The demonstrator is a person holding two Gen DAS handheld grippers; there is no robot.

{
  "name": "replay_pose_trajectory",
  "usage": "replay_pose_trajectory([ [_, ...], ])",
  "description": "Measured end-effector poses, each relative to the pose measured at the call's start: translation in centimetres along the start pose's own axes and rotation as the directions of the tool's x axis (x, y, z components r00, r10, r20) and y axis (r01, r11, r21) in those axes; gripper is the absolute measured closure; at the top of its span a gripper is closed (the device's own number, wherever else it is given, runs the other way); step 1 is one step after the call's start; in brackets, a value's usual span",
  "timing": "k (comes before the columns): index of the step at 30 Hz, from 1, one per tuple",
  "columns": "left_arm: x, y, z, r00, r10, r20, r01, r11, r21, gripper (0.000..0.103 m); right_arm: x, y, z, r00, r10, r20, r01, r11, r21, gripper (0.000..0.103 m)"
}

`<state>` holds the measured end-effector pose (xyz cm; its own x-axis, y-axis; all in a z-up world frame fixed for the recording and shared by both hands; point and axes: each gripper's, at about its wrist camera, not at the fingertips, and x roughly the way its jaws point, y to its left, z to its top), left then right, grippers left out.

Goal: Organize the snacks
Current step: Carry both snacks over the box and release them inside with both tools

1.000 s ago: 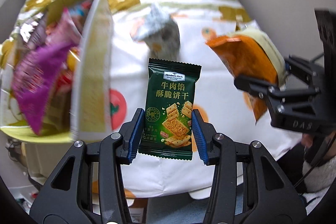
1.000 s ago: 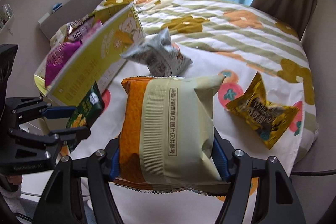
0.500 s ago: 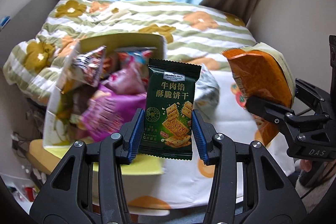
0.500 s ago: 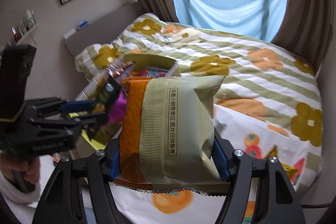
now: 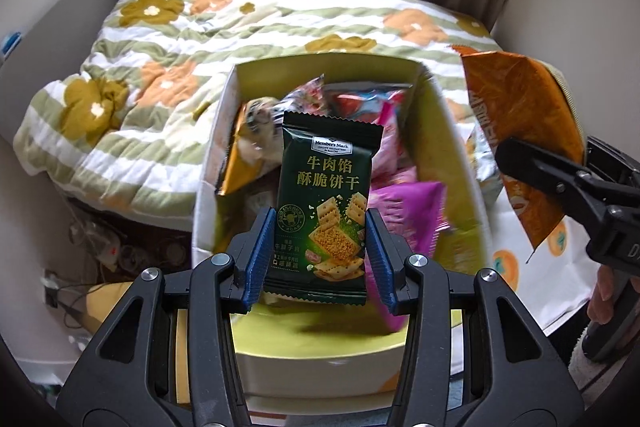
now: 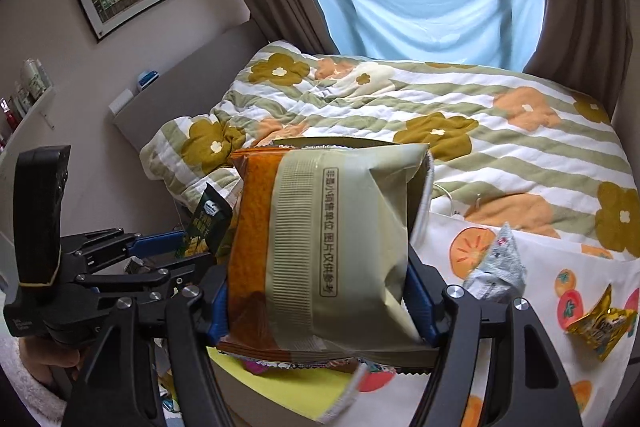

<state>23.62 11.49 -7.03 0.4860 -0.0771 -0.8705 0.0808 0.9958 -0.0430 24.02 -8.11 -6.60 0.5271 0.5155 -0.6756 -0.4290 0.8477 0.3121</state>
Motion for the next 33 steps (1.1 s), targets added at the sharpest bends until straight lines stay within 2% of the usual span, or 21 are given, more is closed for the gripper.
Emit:
replay_pose_trajectory([
  [5,2.1,1.2,-0.4,0.999,-0.004,-0.043,0.005,1.000,0.022,0.062,1.7,0.6,-0.2,0.999,-0.039,-0.019,0.040,0.997,0.059,0.037],
  [9,3.4,1.7,-0.7,0.995,-0.035,-0.088,0.034,0.999,-0.008,0.060,2.8,0.4,-0.4,0.997,-0.053,-0.052,0.056,0.996,0.074,0.037],
  [11,3.9,1.8,-0.9,0.995,-0.022,-0.102,0.020,1.000,-0.018,0.045,3.2,0.2,-0.2,0.997,-0.048,-0.060,0.052,0.996,0.073,0.037],
  [12,4.1,1.8,-0.9,0.995,-0.011,-0.102,0.009,1.000,-0.021,0.019,3.4,0.1,-0.1,0.997,-0.045,-0.061,0.050,0.996,0.070,0.037],
  [13,4.1,1.8,-1.0,0.996,-0.003,-0.093,0.001,1.000,-0.025,0.003,3.6,-0.1,0.0,0.997,-0.039,-0.062,0.044,0.997,0.068,0.037],
  [22,3.9,3.0,0.0,0.998,-0.018,-0.059,0.013,0.995,-0.094,0.002,5.8,-0.7,1.1,0.995,0.005,-0.095,0.001,0.998,0.066,0.036],
  [27,3.3,3.2,0.4,0.999,-0.002,-0.037,-0.002,0.995,-0.098,0.002,6.5,-0.3,1.9,0.995,0.005,-0.095,0.001,0.998,0.065,0.035],
  [29,3.3,3.3,0.2,0.999,-0.007,-0.043,0.002,0.994,-0.106,0.002,6.4,-0.1,2.1,0.997,0.016,-0.074,-0.011,0.998,0.069,0.023],
  [30,3.4,3.5,0.2,0.999,-0.008,-0.049,0.002,0.994,-0.110,0.002,6.0,-0.3,2.0,0.998,0.019,-0.054,-0.015,0.997,0.072,0.008],
  [31,3.5,3.6,0.0,0.998,-0.007,-0.056,0.001,0.993,-0.117,0.002,5.6,-0.3,2.0,0.999,0.024,-0.024,-0.022,0.997,0.074,0.001],
  [33,3.6,3.8,-0.3,0.998,-0.008,-0.061,0.000,0.992,-0.125,0.002,5.0,-0.2,1.7,1.000,0.026,0.008,-0.026,0.997,0.070,0.001],
])
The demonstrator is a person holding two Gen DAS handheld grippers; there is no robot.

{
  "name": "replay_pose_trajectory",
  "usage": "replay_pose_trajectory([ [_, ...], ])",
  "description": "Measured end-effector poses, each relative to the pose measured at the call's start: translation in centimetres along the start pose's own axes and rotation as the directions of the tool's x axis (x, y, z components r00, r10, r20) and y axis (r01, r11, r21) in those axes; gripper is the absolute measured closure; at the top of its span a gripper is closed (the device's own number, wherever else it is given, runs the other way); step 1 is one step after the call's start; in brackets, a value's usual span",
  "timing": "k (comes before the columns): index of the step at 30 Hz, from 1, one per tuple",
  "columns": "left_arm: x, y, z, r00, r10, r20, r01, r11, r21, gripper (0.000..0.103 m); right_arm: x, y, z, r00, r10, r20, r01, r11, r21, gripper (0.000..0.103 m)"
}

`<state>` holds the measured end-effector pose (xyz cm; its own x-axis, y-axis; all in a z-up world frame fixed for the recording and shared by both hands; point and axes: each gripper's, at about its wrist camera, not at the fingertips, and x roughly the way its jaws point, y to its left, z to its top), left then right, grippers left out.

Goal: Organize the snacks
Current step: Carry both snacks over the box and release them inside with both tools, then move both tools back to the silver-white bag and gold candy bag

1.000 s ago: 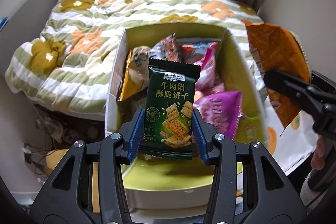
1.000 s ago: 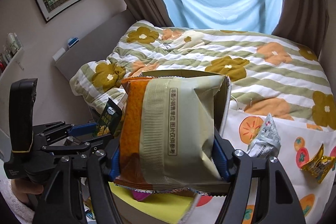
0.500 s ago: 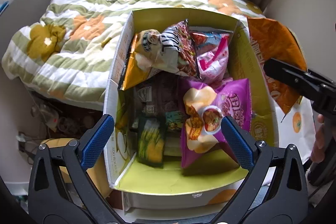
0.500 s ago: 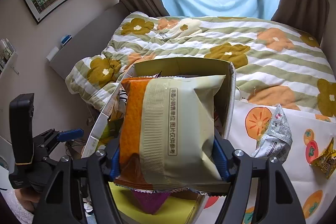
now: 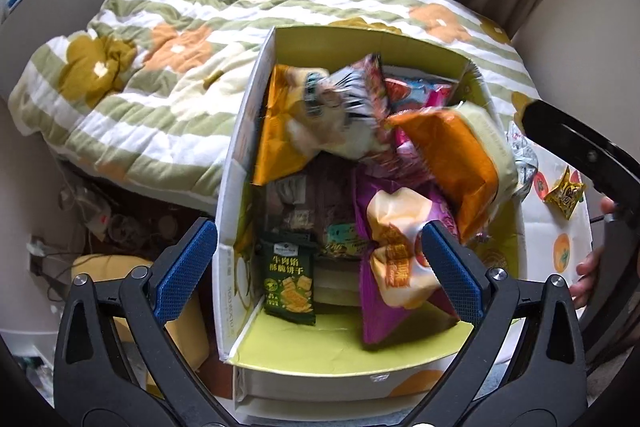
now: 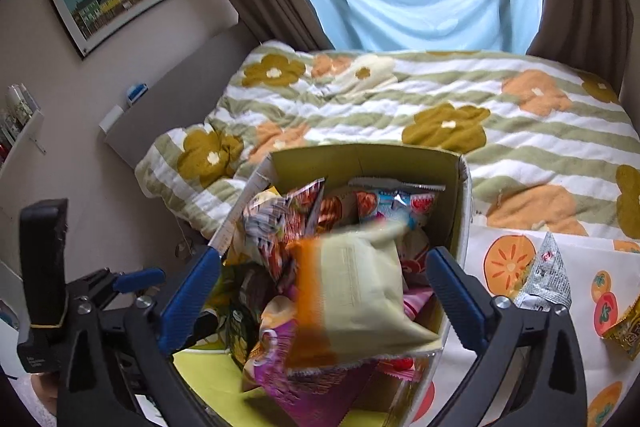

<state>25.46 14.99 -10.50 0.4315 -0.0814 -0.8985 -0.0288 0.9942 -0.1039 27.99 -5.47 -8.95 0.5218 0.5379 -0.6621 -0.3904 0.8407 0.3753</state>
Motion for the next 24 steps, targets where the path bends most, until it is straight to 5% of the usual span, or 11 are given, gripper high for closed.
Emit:
replay_pose_trajectory([
  [14,-2.3,-0.7,-1.8,0.998,-0.050,0.049,0.048,0.999,0.023,0.002,-3.3,1.3,-2.4,0.997,-0.070,0.034,0.070,0.997,-0.012,0.001],
  [24,-4.9,-5.6,-1.7,0.980,-0.169,0.105,0.150,0.974,0.167,0.002,-9.5,0.2,-3.5,0.975,-0.182,0.129,0.176,0.983,0.059,0.001],
])
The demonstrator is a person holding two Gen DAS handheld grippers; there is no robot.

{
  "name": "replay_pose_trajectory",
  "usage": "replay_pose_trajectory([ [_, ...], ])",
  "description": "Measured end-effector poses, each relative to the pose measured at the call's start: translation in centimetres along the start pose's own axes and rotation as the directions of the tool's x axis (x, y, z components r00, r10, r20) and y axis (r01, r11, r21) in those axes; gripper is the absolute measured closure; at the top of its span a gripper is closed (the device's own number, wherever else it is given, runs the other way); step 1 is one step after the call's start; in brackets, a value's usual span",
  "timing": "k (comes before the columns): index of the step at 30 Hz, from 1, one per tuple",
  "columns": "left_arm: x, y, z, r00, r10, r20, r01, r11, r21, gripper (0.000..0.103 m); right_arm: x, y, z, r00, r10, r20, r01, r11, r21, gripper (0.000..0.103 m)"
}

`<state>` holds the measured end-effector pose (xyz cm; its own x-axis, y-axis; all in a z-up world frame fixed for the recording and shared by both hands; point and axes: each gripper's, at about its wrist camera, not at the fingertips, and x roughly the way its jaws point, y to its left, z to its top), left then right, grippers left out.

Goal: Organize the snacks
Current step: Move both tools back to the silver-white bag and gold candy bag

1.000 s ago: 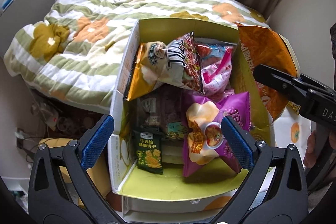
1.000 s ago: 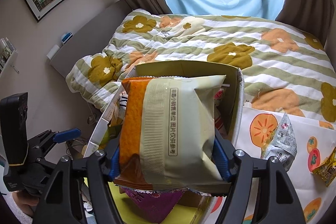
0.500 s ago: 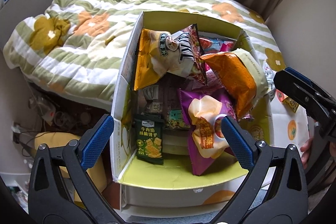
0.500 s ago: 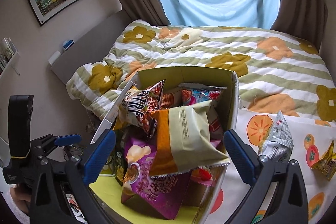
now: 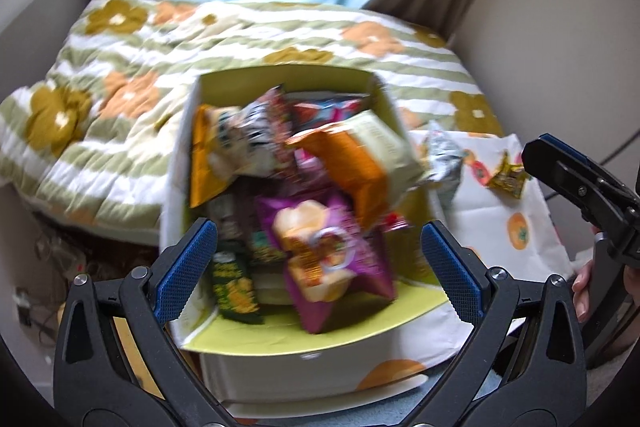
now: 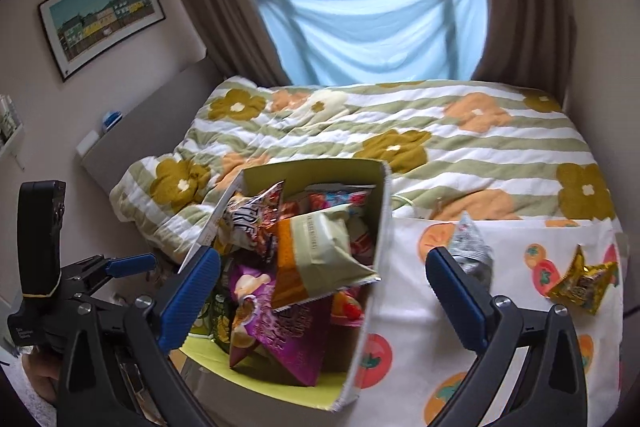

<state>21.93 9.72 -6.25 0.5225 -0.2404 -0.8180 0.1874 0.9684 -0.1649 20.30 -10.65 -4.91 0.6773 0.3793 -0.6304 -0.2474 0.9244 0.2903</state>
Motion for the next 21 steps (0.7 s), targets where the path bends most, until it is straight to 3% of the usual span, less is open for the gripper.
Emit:
replay_pose_trajectory([
  [9,2.1,-9.9,2.4,0.999,-0.044,0.004,0.043,0.993,0.106,0.002,-4.2,-8.0,0.2,0.995,-0.096,0.035,0.094,0.994,0.050,0.001],
  [13,4.7,-14.7,3.4,0.998,-0.059,-0.025,0.062,0.992,0.112,0.002,-4.9,-12.4,0.4,0.992,-0.125,-0.010,0.125,0.992,0.016,0.001],
  [17,8.3,-19.1,4.4,0.998,-0.032,-0.063,0.039,0.992,0.121,0.002,-5.2,-17.0,0.3,0.986,-0.147,-0.073,0.144,0.988,-0.048,0.001],
  [21,12.3,-22.4,5.7,0.997,0.048,-0.067,-0.038,0.989,0.141,0.002,-4.5,-21.3,-0.1,0.977,-0.168,-0.133,0.151,0.980,-0.128,0.001],
])
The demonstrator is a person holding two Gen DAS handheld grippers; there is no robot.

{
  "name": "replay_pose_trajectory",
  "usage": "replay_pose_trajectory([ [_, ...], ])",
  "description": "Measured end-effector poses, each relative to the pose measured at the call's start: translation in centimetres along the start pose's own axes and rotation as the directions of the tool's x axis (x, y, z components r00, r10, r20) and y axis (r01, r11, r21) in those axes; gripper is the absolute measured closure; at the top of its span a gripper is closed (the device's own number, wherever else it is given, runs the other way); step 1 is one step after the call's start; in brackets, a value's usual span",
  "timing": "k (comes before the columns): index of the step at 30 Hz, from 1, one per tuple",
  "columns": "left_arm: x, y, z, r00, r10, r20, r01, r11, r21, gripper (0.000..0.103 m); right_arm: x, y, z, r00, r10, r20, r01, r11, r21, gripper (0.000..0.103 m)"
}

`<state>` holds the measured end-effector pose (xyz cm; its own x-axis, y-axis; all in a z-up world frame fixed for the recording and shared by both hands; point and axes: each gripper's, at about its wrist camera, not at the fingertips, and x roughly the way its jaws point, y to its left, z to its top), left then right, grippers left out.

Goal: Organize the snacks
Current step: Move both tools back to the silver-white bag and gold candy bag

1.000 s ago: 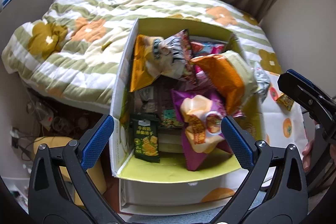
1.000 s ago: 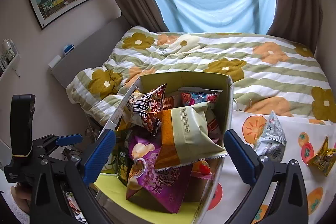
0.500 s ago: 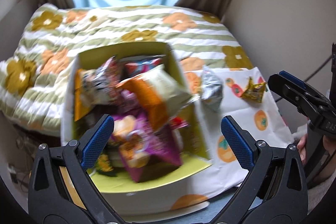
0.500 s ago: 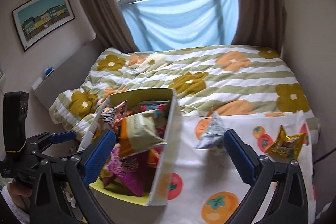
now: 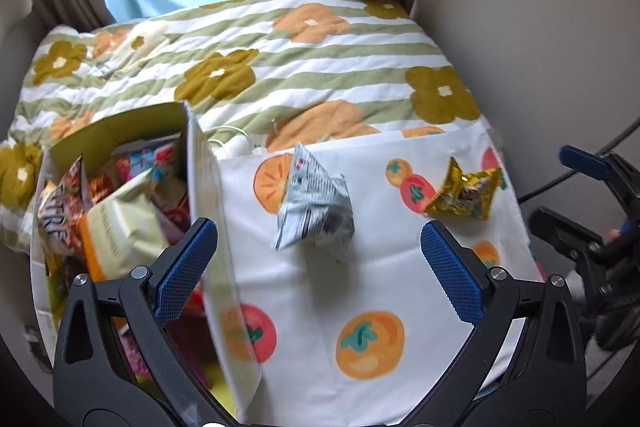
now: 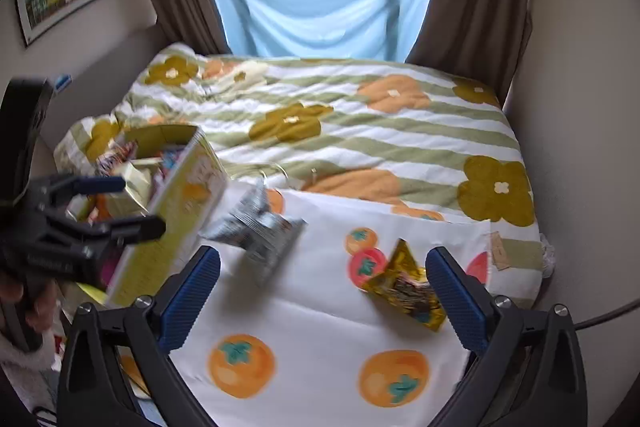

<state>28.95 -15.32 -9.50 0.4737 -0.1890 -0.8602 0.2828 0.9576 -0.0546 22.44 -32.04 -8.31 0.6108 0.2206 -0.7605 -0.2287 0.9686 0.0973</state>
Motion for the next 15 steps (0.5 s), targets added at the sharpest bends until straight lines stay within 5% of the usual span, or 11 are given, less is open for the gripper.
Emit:
replay_pose_trajectory([
  [6,5.8,-1.6,1.7,0.990,0.078,-0.117,-0.078,0.997,0.005,0.002,3.7,-4.6,-0.9,0.994,0.051,-0.097,-0.055,0.998,-0.044,0.001],
  [15,11.0,-0.6,1.6,0.964,0.093,-0.249,-0.107,0.993,-0.042,0.002,9.9,-5.9,-2.2,0.967,-0.017,-0.254,-0.041,0.974,-0.221,0.001],
])
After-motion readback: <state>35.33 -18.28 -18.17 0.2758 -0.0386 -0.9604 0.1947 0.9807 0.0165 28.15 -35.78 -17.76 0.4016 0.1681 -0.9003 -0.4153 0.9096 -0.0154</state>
